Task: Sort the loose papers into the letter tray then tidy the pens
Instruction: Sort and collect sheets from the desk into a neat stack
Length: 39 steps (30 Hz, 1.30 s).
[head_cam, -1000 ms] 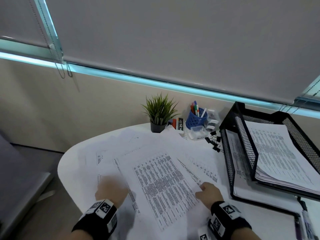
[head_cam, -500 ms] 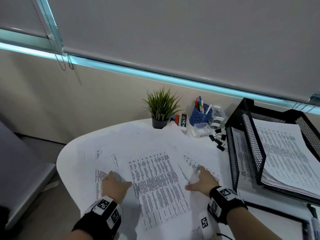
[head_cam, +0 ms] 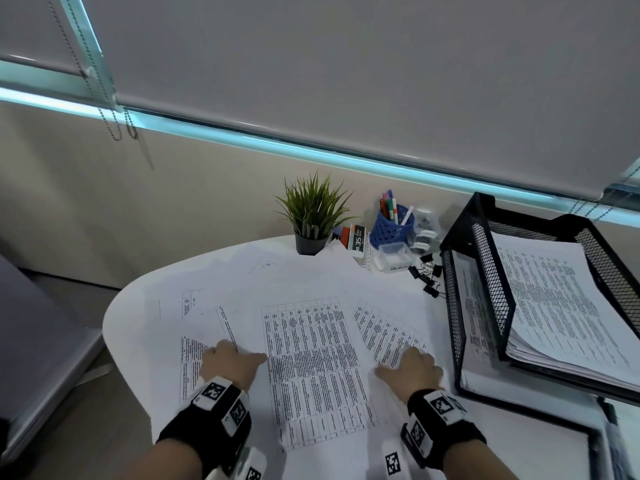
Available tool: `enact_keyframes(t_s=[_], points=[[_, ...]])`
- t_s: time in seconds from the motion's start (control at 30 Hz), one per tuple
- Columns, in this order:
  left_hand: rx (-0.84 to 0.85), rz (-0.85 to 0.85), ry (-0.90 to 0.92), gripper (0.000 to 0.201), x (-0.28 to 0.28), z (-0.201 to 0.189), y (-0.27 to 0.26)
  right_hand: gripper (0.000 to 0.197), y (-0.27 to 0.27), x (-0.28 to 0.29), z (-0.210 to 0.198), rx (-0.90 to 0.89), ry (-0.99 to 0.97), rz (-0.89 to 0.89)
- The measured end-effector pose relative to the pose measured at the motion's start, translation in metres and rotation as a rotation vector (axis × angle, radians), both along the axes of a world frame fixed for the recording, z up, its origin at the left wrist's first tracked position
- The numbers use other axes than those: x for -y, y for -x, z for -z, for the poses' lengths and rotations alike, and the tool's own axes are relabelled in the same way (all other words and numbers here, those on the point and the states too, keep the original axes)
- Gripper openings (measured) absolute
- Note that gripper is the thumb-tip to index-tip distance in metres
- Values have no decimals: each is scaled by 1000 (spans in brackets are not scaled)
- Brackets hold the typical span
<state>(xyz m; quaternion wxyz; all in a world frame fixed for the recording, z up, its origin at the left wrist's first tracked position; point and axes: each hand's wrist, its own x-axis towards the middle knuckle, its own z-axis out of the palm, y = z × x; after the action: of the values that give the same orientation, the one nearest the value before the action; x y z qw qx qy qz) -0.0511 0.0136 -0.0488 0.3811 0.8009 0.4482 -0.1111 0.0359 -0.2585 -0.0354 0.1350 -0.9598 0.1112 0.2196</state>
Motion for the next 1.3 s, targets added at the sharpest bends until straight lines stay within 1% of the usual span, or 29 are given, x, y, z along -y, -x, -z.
enact_keyframes(t_s=[0.07,0.1,0.2,0.23,0.3,0.33,0.37,0.43,0.47,0.5,0.53,0.63,0.7,0.77,0.8,0.87,0.9,0.93,1.03,1.07,1.17,1.23,1.3], points=[[-5,-19,-10,50,-3,8,-4,93,0,9,2,-14,46,96],[4,-40,-2,51,-3,10,-6,98,-1,12,2,-7,51,126],[27,-86,54,54,-9,14,-12,101,-7,17,1,17,50,189],[30,-101,92,58,-11,13,-14,102,-9,19,4,25,19,214],[53,-154,169,59,-11,10,-17,99,-12,23,8,59,-135,281],[69,-180,205,56,-10,10,-20,92,-13,26,12,80,-217,317],[75,-196,235,51,-10,10,-22,80,-14,28,13,91,-288,340],[86,-209,262,46,-8,9,-26,47,-15,30,15,116,-391,335],[94,-208,260,47,-7,9,-27,34,-15,29,14,132,-438,307],[105,-200,256,52,-5,8,-28,26,-14,27,12,139,-489,265],[112,-180,251,57,-2,5,-28,25,-13,25,10,129,-520,215],[111,-89,237,61,3,5,-29,26,-13,21,12,69,-513,92],[104,-21,221,55,8,2,-30,28,-15,18,7,45,-566,103],[114,19,226,47,11,1,-31,46,-17,17,0,10,-679,157],[115,36,235,45,13,0,-31,50,-17,17,-3,-20,-720,177],[127,66,253,45,15,-2,-30,42,-17,15,-6,-85,-786,172],[143,76,268,45,15,-2,-30,33,-16,13,-8,-139,-807,156],[155,88,288,45,14,-3,-29,36,-17,12,-6,-191,-825,149],[194,136,303,41,13,-2,-24,58,-19,5,2,-257,-756,173],[211,136,294,38,12,-3,-21,62,-20,4,6,-263,-749,175],[269,69,247,33,5,-2,-13,59,-19,9,10,-260,-757,189],[275,-9,175,39,-3,-1,-8,59,-16,16,10,-238,-787,244],[249,-81,101,43,-10,-2,-3,49,-13,25,9,-222,-867,272]])
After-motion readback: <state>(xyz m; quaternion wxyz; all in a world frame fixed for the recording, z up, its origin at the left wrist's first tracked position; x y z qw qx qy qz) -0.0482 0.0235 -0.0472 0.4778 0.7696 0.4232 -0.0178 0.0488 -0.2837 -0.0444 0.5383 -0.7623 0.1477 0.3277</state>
